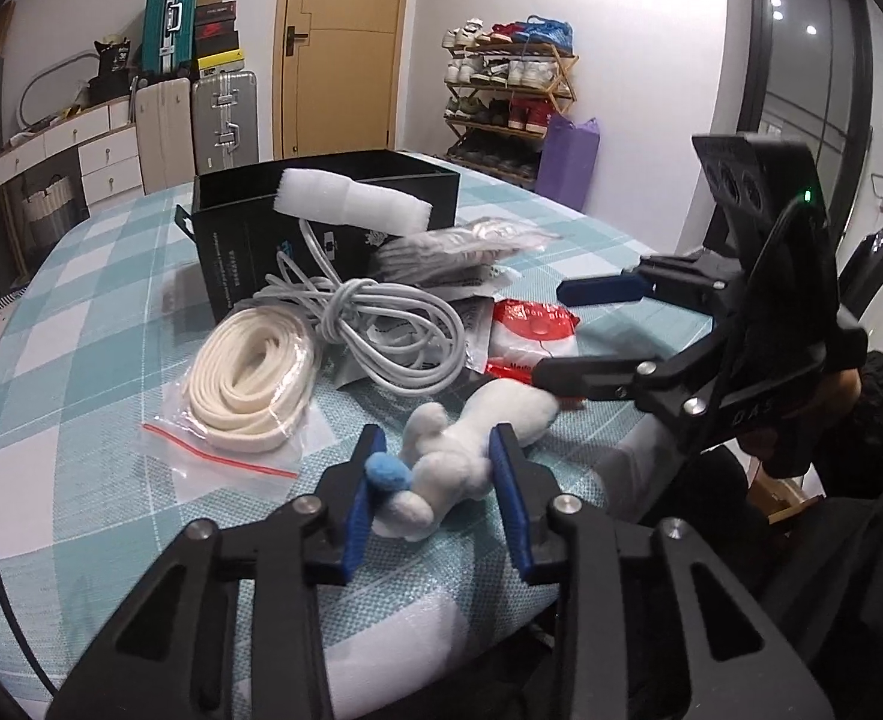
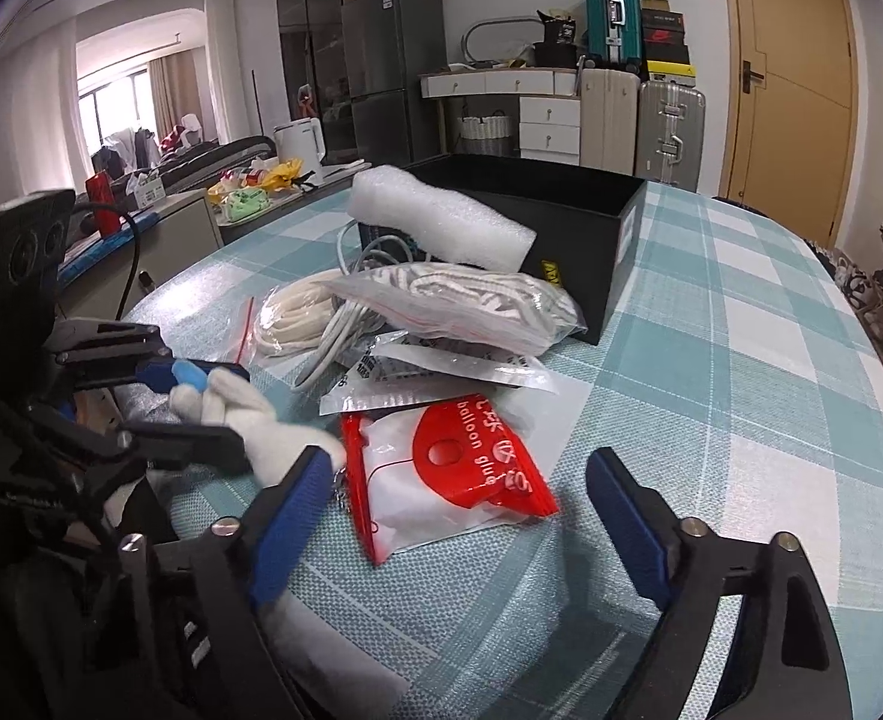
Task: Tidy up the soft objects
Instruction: 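Close the left gripper on the plush toy while the right gripper grasps the red balloon glue packet, then carry the plush toy and glue packet into the black box and release both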
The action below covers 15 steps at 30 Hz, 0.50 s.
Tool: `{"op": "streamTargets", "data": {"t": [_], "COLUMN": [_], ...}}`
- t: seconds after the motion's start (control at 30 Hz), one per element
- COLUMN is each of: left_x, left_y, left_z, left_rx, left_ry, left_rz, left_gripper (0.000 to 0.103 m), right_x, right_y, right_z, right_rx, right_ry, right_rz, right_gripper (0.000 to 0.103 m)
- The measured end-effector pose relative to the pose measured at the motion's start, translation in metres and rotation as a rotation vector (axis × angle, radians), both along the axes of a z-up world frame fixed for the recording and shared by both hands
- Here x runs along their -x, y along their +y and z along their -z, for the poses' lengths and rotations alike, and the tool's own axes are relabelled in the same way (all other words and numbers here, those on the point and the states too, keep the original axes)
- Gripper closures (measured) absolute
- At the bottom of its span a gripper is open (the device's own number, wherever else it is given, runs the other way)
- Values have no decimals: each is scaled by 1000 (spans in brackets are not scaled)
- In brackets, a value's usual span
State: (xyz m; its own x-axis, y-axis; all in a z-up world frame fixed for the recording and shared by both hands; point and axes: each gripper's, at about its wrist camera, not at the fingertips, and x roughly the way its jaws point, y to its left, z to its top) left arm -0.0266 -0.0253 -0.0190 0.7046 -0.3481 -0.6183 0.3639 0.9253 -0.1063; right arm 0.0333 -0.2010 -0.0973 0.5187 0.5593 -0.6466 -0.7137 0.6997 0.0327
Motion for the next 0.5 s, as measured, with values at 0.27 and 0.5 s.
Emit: {"op": "streamTargets", "data": {"t": [0.27, 0.5], "left_x": [2, 6], "left_y": [10, 13], "left_z": [-5, -11], "left_rx": [32, 46], "left_ry": [-21, -48], "left_rz": [-10, -16], "left_gripper": [73, 77], "right_x": [3, 9], "right_y": [5, -1], "right_z": [3, 0], "right_rx": [18, 23], "right_ry": [3, 0], "right_rz": [-44, -65], "right_gripper": [46, 53]}}
